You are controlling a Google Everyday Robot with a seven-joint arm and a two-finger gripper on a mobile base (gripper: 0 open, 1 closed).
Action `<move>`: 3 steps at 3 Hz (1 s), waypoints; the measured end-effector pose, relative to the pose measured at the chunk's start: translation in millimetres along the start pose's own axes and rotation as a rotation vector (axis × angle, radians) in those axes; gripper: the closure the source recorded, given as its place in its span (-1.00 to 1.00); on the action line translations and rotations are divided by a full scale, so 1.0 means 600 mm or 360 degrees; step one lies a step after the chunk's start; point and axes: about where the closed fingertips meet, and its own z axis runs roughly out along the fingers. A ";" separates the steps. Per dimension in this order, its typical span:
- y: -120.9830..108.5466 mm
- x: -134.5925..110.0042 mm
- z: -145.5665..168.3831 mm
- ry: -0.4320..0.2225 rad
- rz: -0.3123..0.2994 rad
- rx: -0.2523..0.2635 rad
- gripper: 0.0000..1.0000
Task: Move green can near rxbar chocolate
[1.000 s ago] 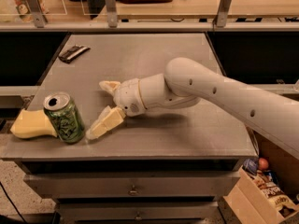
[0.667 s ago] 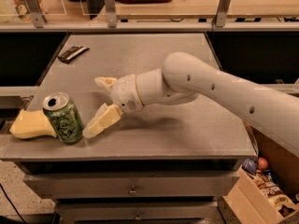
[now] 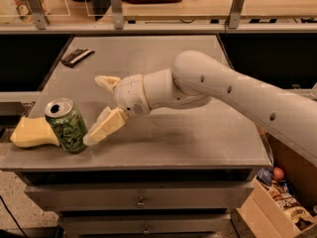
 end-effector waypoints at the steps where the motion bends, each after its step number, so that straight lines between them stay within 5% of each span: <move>1: 0.031 -0.002 0.010 -0.0058 0.0062 -0.0027 -1.00; 3: 0.040 -0.006 0.029 -0.0084 0.0086 -0.0067 -1.00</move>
Offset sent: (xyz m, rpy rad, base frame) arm -0.0246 0.0059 -0.0035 0.0367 0.0670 0.0118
